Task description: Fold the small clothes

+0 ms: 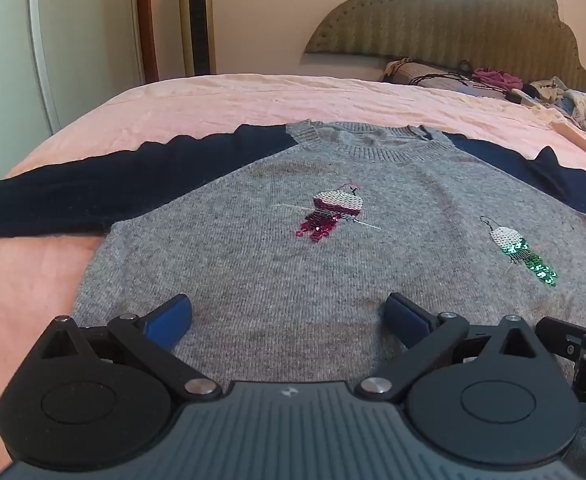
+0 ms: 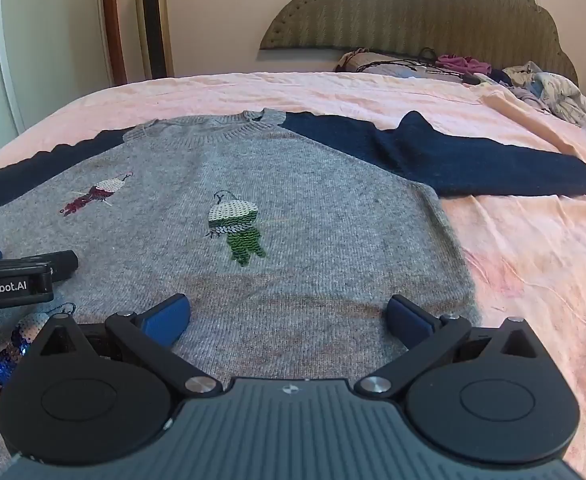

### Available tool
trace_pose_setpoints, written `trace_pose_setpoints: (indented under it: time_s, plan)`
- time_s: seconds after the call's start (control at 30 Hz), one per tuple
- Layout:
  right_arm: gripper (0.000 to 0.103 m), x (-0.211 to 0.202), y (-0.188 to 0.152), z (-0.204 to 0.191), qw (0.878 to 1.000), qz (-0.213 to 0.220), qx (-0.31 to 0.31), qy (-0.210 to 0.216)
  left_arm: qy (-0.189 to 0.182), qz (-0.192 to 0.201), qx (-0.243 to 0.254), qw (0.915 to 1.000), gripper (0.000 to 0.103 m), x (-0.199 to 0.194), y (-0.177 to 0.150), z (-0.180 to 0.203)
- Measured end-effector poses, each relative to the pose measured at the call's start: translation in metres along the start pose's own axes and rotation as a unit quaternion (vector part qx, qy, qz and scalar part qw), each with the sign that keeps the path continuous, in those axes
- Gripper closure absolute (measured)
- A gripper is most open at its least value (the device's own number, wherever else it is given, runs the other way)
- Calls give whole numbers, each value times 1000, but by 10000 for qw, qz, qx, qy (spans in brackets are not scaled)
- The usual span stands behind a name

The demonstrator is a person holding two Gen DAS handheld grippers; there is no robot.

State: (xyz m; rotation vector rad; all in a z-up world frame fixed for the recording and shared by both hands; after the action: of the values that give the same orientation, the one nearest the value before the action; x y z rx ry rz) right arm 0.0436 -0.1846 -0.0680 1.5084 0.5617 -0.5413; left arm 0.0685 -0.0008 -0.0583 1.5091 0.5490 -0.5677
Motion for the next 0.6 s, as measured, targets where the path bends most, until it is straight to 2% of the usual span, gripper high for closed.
trace_pose_setpoints:
  time_s: [0.6]
  plan:
    - [0, 0, -1, 0, 10000, -22, -10, -20, 28, 41, -13, 10000, 0, -2, 1, 0]
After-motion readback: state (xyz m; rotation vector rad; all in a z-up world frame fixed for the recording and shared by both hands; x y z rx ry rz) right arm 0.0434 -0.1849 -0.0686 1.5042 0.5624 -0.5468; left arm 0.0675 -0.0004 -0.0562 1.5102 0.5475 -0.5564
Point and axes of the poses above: each gripper's, at about its wrist camera, not at the fingertips, and x roughly the way its jaws point, z to its right, y to its top, the point moved 9 cm from there along x, roughly the way its jaws point
